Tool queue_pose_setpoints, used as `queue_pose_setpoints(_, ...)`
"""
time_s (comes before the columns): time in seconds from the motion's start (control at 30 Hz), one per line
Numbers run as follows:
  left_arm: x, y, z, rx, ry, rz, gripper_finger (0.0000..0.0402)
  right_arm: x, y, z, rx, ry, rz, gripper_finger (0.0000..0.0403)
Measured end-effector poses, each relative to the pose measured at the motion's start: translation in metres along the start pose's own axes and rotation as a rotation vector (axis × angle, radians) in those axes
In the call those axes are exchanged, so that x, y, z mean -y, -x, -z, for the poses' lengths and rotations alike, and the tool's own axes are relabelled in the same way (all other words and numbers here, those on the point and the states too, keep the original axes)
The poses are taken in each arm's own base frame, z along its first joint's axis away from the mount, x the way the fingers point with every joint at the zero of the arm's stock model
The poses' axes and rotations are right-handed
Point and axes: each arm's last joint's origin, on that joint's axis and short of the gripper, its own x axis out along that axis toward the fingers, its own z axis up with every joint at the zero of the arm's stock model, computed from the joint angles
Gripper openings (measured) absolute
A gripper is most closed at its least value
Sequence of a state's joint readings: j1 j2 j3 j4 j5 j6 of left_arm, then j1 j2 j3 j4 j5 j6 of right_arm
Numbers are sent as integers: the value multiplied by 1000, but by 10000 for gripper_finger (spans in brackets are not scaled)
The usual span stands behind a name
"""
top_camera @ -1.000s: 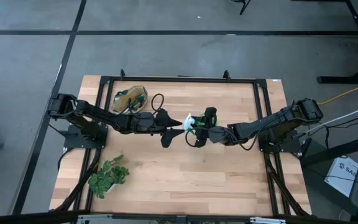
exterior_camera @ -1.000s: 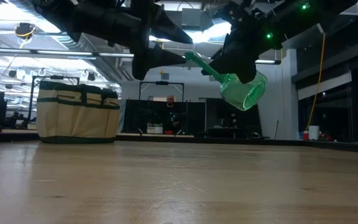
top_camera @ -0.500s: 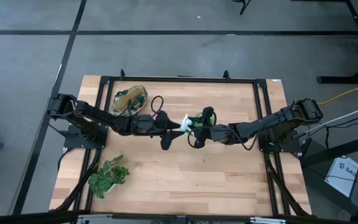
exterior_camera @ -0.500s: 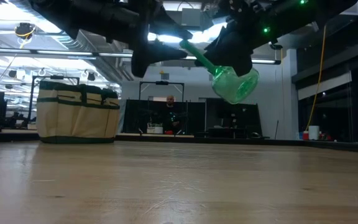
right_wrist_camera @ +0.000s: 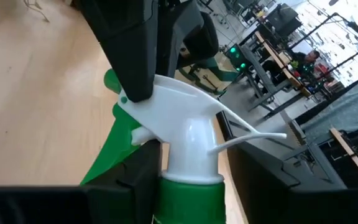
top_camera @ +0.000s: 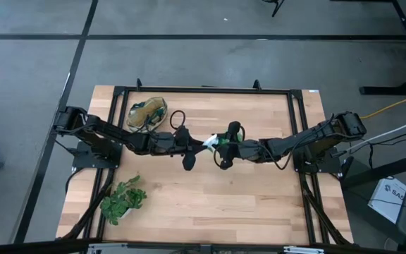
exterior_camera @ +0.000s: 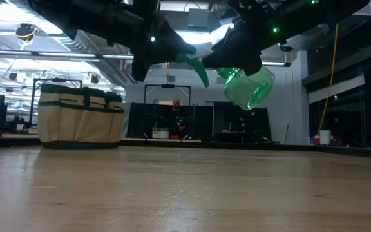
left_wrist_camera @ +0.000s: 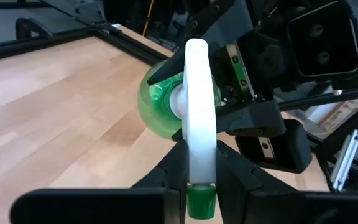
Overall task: Pick & Place Garden tools in Gardening bag
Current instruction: Put the spray bottle into the gardening bag
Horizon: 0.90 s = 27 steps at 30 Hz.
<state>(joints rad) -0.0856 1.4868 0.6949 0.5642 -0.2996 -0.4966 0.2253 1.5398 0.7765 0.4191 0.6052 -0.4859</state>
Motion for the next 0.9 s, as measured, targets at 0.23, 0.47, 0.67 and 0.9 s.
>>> queue_pose_setpoints(0.23, -1, 0, 1, -6, -25, -19, 46, -1, 0, 1, -10, -107, -10, 185)
queue_pose_setpoints(0.47, -2, 7, -2, -48, -68, -40, 46, -3, 1, 4, -45, -280, -53, 187)
queue_pose_setpoints(0.67, -4, 25, -10, -96, -100, -121, 46, -3, 1, 0, 11, -397, -162, 187)
queue_pose_setpoints(0.9, -7, 45, -26, -22, -129, -265, 46, -8, 4, -8, 103, -459, -369, 187)
